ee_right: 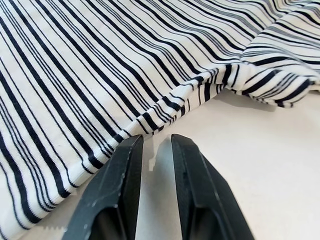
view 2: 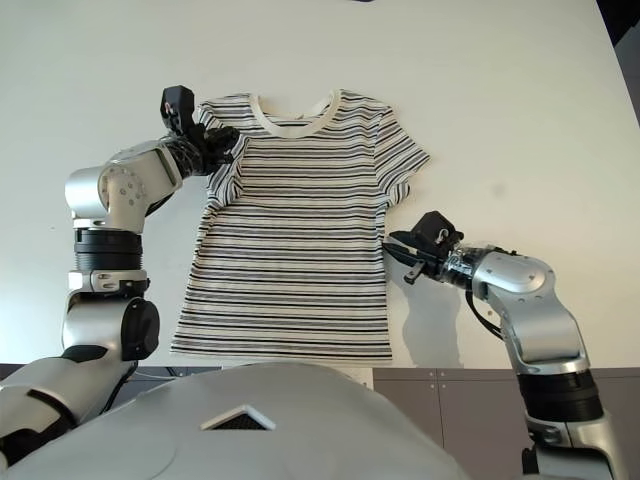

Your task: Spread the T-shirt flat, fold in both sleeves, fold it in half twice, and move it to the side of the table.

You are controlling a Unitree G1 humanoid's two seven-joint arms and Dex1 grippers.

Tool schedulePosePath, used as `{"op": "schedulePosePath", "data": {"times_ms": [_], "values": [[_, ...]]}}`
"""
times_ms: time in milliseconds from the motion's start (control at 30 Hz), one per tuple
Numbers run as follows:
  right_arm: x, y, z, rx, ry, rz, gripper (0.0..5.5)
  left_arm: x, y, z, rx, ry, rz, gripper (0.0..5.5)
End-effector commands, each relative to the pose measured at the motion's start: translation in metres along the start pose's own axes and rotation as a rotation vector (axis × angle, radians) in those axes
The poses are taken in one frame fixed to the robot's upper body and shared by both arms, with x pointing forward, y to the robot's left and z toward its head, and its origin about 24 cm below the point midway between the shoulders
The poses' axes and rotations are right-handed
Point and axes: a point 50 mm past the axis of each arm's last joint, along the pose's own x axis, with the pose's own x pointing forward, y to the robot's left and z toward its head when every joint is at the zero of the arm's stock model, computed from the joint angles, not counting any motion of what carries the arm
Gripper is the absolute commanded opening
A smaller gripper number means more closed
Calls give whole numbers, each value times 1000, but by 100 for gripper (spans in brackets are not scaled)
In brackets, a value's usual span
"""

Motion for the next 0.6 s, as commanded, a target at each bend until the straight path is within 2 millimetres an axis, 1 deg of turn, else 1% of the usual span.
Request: {"op": "schedulePosePath", "data": {"times_ms": [33, 100, 167, 200, 233, 300, 400, 467, 533, 600], "values": [[-2, -4, 4, 11, -27, -45, 104, -9, -4, 17, 80, -65, -33, 126], [-4, -15, 8, 65, -68, -120, 104, -15, -6, 23, 163, -105, -46, 126], [-5, -39, 13, 192, -123, -270, 104, -25, -7, 23, 307, -157, -72, 126], [-6, -51, 14, 277, -143, -346, 104, -31, -6, 17, 411, -161, -79, 126], [-7, -62, 13, 362, -158, -401, 104, -36, -3, 7, 505, -143, -91, 126], [-9, -73, 12, 489, -178, -453, 104, -45, 4, -14, 663, -91, -107, 126], [-3, -84, 11, 642, -198, -473, 104, -55, 14, -41, 784, -19, -130, 126], [8, -88, 14, 762, -234, -441, 104, -57, 13, -52, 815, 0, -148, 126], [19, -93, 20, 841, -265, -418, 104, -55, 6, -57, 823, -5, -174, 126], [26, -98, 24, 883, -279, -408, 104, -54, 1, -58, 831, -12, -193, 126]]}}
